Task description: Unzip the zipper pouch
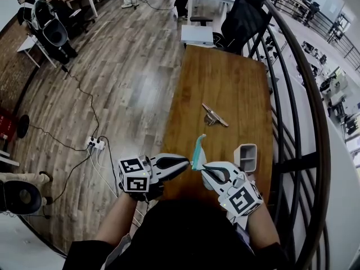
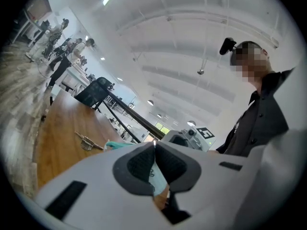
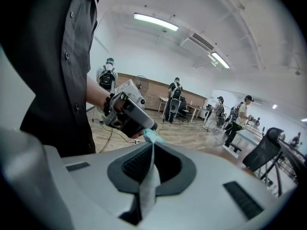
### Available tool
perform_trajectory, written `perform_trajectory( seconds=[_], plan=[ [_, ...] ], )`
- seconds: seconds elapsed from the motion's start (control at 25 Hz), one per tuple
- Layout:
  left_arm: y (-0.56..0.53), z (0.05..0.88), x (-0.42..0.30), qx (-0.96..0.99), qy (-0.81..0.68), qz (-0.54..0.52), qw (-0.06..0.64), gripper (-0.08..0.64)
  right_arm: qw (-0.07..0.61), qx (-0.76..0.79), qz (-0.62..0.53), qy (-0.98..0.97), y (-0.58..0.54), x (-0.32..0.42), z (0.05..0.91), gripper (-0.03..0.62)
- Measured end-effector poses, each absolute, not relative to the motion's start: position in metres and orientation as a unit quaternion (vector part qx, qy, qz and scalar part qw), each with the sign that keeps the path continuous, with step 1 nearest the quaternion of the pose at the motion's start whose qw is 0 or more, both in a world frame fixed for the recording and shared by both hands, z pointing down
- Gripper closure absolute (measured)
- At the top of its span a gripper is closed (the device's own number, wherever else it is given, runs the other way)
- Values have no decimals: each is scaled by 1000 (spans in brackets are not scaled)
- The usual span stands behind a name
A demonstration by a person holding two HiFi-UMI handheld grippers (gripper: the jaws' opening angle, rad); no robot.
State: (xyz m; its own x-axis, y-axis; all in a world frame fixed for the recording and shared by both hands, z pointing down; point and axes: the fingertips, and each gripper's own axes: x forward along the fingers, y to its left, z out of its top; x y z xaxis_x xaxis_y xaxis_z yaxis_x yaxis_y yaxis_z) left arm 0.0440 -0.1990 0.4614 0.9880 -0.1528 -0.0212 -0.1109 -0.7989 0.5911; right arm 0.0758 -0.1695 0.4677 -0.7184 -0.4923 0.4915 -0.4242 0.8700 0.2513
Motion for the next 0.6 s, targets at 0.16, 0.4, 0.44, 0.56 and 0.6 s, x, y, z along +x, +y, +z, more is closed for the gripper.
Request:
perform_trajectory(
  seconds=[0.16, 0.4, 0.44, 0.56, 0.6],
  plan=[
    [-203, 457, 43, 953, -75, -31, 293, 541, 281, 236, -66, -928, -166, 69, 464, 591],
    [-208, 464, 47, 957, -92, -2, 274, 541, 284, 216, -74, -931, -156, 59, 459, 591],
    [-207, 464, 47, 957, -92, -2, 274, 540, 285, 215, -76, -931, -155, 59, 459, 591],
    [-206, 465, 48, 957, -92, -4, 273, 540, 283, 217, -76, -931, -154, 62, 459, 591],
    [-206, 465, 47, 958, -93, -5, 272, 540, 280, 219, -75, -932, -154, 63, 459, 591]
  ],
)
